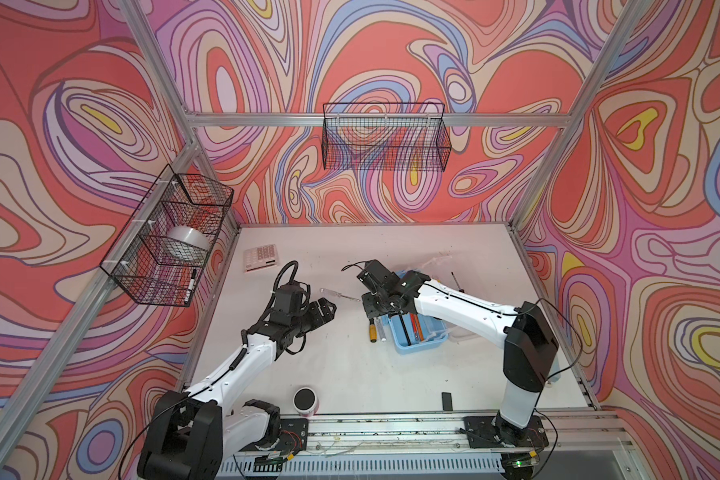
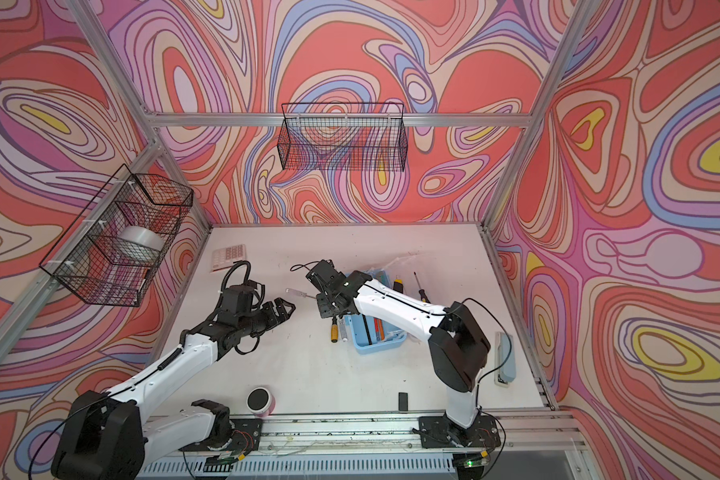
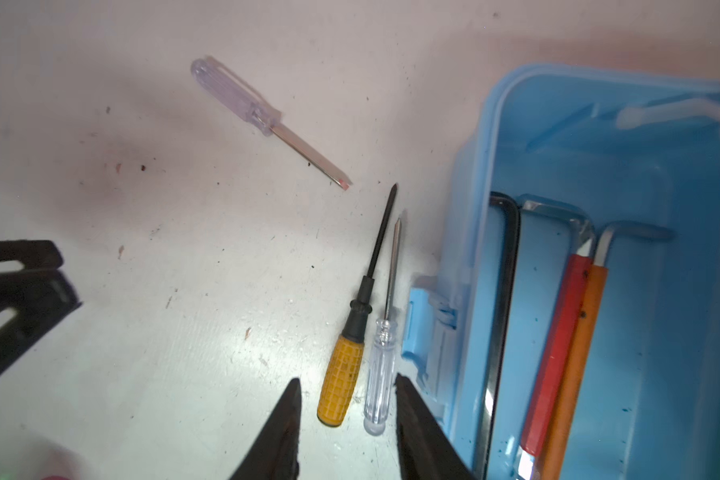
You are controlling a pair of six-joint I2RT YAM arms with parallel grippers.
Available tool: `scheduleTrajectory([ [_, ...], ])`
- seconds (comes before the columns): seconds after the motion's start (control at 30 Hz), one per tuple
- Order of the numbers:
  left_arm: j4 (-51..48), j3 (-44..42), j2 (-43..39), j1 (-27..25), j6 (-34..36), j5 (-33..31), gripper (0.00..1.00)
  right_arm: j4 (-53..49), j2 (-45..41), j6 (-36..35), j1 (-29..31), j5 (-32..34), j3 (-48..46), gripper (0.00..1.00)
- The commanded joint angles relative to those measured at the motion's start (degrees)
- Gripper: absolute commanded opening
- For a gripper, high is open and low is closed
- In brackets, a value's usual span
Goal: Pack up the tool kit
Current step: 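Move the right gripper over the clear-handled screwdriver on the table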
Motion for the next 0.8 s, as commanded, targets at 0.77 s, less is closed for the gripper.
scheduleTrajectory([
  [0.77,-0.21,-7.69,-7.10,5.64,-2.96,-0.43,0.88,9.63,21.82,-21.24,-1.58,-0.44,19.49,0.40],
])
